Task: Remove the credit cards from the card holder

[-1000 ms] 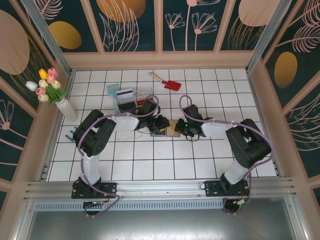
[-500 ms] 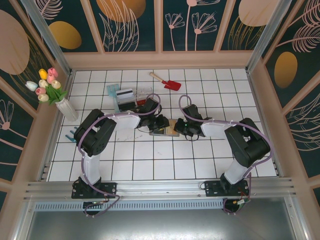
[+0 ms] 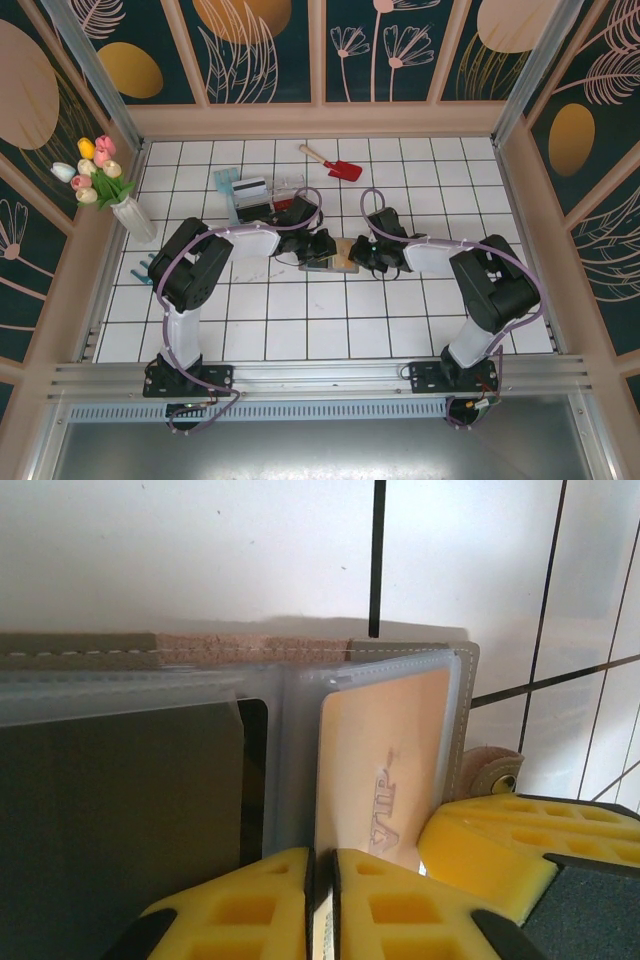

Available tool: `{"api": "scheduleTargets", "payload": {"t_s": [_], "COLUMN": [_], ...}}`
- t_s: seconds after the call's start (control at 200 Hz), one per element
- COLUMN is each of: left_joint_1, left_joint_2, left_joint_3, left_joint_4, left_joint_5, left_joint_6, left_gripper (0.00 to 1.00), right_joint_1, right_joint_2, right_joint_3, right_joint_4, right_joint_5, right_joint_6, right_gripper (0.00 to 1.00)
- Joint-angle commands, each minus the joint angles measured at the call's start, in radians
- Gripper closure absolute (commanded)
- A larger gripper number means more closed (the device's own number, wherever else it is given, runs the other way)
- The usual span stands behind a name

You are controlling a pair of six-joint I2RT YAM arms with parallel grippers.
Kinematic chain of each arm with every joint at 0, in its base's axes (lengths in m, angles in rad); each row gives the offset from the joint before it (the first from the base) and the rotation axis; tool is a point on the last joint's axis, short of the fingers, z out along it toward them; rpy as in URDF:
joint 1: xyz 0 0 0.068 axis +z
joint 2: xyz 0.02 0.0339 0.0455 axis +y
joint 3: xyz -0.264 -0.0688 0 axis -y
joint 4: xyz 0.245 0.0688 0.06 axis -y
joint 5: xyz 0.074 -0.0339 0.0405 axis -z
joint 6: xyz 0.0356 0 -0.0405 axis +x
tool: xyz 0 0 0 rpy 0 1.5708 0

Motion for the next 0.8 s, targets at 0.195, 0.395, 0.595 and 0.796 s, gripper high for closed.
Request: {"api": "scheduleTargets", "payload": {"t_s": [0.195,0.395,0.595,0.796], "left_joint_1": [0.016,0.031,0.039,0.053], "left_joint_2": [-0.058,-0.110,-0.103,-0.107], "left_joint_3": [-0.037,-0.086,-0.096,-0.098], "left_joint_4": [0.021,0.069,0.056,0.022], "left_joint_5": [0.031,0.069,0.063,0.053], "left_joint_6": [0.069,0.090,0.104,0.120], "left_gripper": [0.91,0.93,0.96,1.00], "right_joint_1": [-0.010,-0.010,-0.009,-0.009], "right_joint_2": [0.061,0.068,0.074,0.063], "right_joint_3": [-0.007,-0.006,-0.003,0.000], "right_joint_4": [-0.069,-0.100,-0.101,-0.104], "right_joint_5": [0.058,0.106,0.113,0.113], "right_joint_6": [-0.008,-0.019,-0.020,-0.023], "right_gripper": [0.87,0.87,0.87,0.87]}}
